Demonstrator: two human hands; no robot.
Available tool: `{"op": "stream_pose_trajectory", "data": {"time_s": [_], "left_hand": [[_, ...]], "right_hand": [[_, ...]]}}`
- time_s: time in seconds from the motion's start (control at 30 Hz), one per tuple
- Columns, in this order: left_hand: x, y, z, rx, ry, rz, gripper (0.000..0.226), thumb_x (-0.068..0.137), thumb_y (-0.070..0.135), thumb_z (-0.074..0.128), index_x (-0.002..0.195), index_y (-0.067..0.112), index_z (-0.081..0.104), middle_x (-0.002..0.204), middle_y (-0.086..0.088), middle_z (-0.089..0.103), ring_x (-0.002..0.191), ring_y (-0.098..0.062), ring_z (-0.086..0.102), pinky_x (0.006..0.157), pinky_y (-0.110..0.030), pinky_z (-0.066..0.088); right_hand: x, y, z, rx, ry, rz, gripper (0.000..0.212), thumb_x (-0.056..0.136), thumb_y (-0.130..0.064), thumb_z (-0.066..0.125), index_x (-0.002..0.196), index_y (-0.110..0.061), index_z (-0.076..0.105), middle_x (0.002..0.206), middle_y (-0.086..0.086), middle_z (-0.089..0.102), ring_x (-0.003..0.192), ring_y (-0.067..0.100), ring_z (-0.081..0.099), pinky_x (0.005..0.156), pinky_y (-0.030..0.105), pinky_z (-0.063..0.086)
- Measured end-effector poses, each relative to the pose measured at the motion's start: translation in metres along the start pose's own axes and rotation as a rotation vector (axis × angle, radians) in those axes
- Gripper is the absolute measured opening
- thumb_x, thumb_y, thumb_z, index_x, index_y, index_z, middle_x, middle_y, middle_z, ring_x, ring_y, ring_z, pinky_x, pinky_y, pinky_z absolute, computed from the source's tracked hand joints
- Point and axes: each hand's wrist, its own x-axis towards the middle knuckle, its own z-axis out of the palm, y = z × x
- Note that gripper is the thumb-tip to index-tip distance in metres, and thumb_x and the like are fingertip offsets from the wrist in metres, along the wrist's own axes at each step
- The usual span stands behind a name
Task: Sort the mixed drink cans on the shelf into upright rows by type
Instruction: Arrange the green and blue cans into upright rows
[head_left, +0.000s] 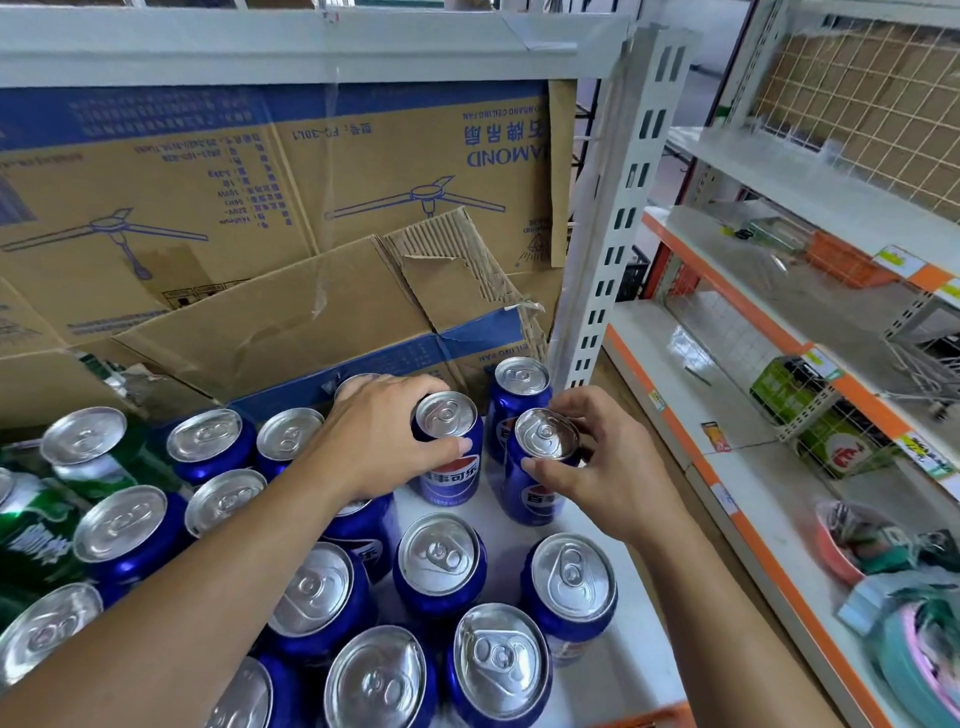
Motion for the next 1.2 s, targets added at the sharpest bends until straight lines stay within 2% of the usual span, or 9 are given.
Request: {"op": "stream_pose_trajectory", "data": {"time_s": [0.27, 0.43, 0.57, 0.63, 0.73, 0.83, 0.93, 1.07, 1.2], "left_hand": [[-0.002, 0.001, 0.001, 0.021, -0.008, -0.025, 0.057, 0.061, 0.077, 0.045, 0.103, 0.040, 0.056, 0.095, 0.013, 0.064, 0.097, -0.014, 0.054, 0.095, -0.033, 0.030], [-0.002, 0.002, 0.000, 0.039, -0.030, -0.020, 0.057, 0.062, 0.077, 0.045, 0.104, 0.040, 0.056, 0.098, 0.012, 0.066, 0.100, -0.017, 0.056, 0.094, -0.037, 0.033], [-0.007, 0.010, -0.005, 0.053, -0.002, -0.005, 0.063, 0.069, 0.069, 0.049, 0.116, 0.029, 0.060, 0.112, 0.004, 0.065, 0.109, -0.022, 0.054, 0.096, -0.037, 0.030], [-0.012, 0.014, -0.007, 0.119, 0.056, 0.031, 0.060, 0.074, 0.061, 0.052, 0.120, 0.023, 0.061, 0.118, 0.001, 0.062, 0.114, -0.023, 0.051, 0.101, -0.038, 0.026], [-0.024, 0.024, -0.012, 0.155, 0.092, 0.122, 0.040, 0.084, 0.049, 0.061, 0.111, 0.021, 0.066, 0.114, 0.002, 0.062, 0.111, -0.021, 0.051, 0.100, -0.038, 0.028], [-0.047, 0.046, -0.024, -0.030, -0.063, 0.127, 0.025, 0.086, 0.041, 0.065, 0.104, 0.024, 0.068, 0.103, 0.010, 0.062, 0.099, -0.011, 0.054, 0.087, -0.028, 0.042], [-0.071, 0.065, -0.030, -0.091, -0.328, 0.149, 0.032, 0.084, 0.051, 0.063, 0.109, 0.033, 0.066, 0.105, 0.018, 0.063, 0.096, 0.004, 0.053, 0.077, -0.008, 0.038], [-0.091, 0.076, -0.027, 0.026, -0.563, 0.193, 0.066, 0.074, 0.071, 0.060, 0.131, 0.040, 0.049, 0.134, 0.017, 0.045, 0.130, -0.006, 0.027, 0.107, -0.032, 0.031], [-0.103, 0.081, -0.018, 0.170, -0.507, 0.252, 0.073, 0.064, 0.075, 0.065, 0.125, 0.036, 0.053, 0.131, 0.015, 0.042, 0.128, -0.010, 0.025, 0.109, -0.038, 0.030]], "right_hand": [[0.000, -0.004, 0.003, -0.007, -0.019, 0.003, 0.052, 0.070, -0.025, 0.085, 0.109, -0.031, 0.051, 0.108, -0.016, 0.062, 0.100, 0.000, 0.059, 0.079, 0.018, 0.048], [-0.010, -0.006, -0.001, 0.055, -0.022, 0.055, 0.059, 0.070, -0.025, 0.086, 0.114, -0.037, 0.048, 0.109, -0.022, 0.056, 0.107, 0.004, 0.056, 0.091, 0.025, 0.047], [-0.037, -0.018, -0.010, 0.015, 0.105, 0.057, 0.026, 0.082, -0.031, 0.076, 0.101, -0.027, 0.058, 0.104, -0.011, 0.063, 0.091, 0.005, 0.062, 0.073, 0.023, 0.052], [-0.052, -0.025, -0.016, 0.049, -0.026, 0.084, 0.016, 0.083, -0.036, 0.074, 0.091, -0.026, 0.064, 0.091, -0.007, 0.067, 0.075, 0.005, 0.064, 0.060, 0.020, 0.051], [-0.071, -0.027, -0.018, 0.051, -0.215, 0.140, 0.021, 0.069, -0.044, 0.074, 0.085, -0.032, 0.067, 0.087, -0.011, 0.069, 0.078, 0.004, 0.065, 0.066, 0.030, 0.053], [-0.086, -0.026, -0.017, 0.059, -0.253, 0.152, 0.036, 0.061, -0.039, 0.078, 0.095, -0.038, 0.065, 0.095, -0.013, 0.069, 0.086, 0.005, 0.065, 0.078, 0.033, 0.056], [-0.096, -0.026, -0.013, 0.013, -0.222, 0.122, 0.049, 0.063, -0.036, 0.080, 0.106, -0.042, 0.057, 0.103, -0.017, 0.066, 0.092, 0.000, 0.063, 0.083, 0.030, 0.054], [-0.104, -0.023, -0.008, -0.032, -0.146, 0.138, 0.063, 0.059, -0.036, 0.079, 0.117, -0.035, 0.055, 0.110, -0.014, 0.064, 0.101, 0.006, 0.062, 0.087, 0.038, 0.055], [-0.107, -0.020, -0.008, -0.055, -0.063, 0.130, 0.054, 0.064, -0.023, 0.086, 0.111, -0.030, 0.060, 0.102, -0.013, 0.067, 0.095, 0.005, 0.063, 0.084, 0.037, 0.055]]}}
